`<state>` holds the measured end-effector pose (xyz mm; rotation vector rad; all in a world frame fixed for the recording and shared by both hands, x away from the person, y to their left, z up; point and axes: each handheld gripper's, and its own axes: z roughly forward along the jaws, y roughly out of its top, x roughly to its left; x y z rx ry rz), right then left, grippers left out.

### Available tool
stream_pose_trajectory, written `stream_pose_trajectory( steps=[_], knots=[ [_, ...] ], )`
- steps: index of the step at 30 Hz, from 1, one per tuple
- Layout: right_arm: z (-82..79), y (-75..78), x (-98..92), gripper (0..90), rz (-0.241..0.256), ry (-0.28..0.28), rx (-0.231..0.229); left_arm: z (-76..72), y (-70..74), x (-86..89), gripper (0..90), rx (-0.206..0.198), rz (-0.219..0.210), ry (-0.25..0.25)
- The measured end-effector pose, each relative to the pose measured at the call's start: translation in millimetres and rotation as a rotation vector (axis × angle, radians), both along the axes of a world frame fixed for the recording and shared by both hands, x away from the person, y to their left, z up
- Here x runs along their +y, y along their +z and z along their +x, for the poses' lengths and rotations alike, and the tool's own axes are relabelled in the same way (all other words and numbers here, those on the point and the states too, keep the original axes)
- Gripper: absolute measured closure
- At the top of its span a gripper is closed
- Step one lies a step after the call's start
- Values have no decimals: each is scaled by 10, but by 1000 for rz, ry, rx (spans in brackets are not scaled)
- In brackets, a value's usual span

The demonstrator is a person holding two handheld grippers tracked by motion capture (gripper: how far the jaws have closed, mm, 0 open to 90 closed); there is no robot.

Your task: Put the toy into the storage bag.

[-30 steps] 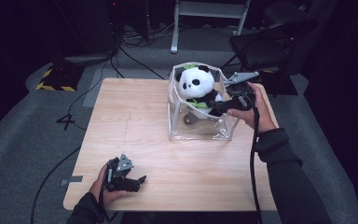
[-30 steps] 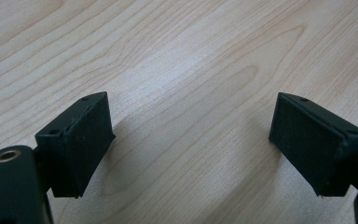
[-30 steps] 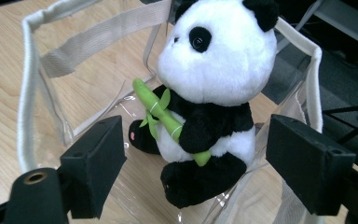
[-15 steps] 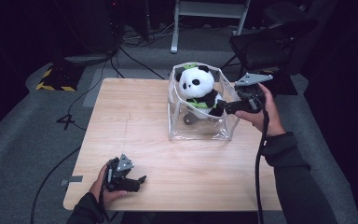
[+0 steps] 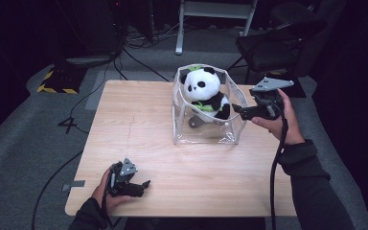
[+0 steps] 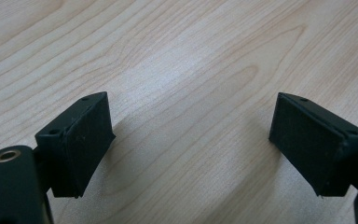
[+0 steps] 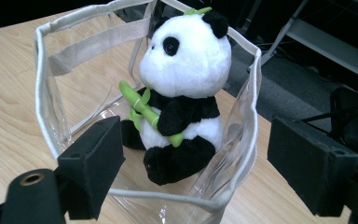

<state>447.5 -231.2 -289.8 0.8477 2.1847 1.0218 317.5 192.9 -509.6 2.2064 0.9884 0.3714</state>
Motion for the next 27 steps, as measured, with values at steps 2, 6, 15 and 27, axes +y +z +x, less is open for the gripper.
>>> stream_pose_trajectory(
  steps=[2,6,15,27],
  knots=[
    [-20,-1,-11,185,4,4,0,0,-1,-1,133,1,-2,0],
    [-68,-2,-39,183,-3,11,-6,0,0,-1,133,1,-1,0],
    [-176,-8,-131,183,-3,16,-14,0,0,-1,133,1,-1,0],
    [-359,-26,-278,181,1,46,-33,-1,0,-2,133,1,-1,2]
  ],
)
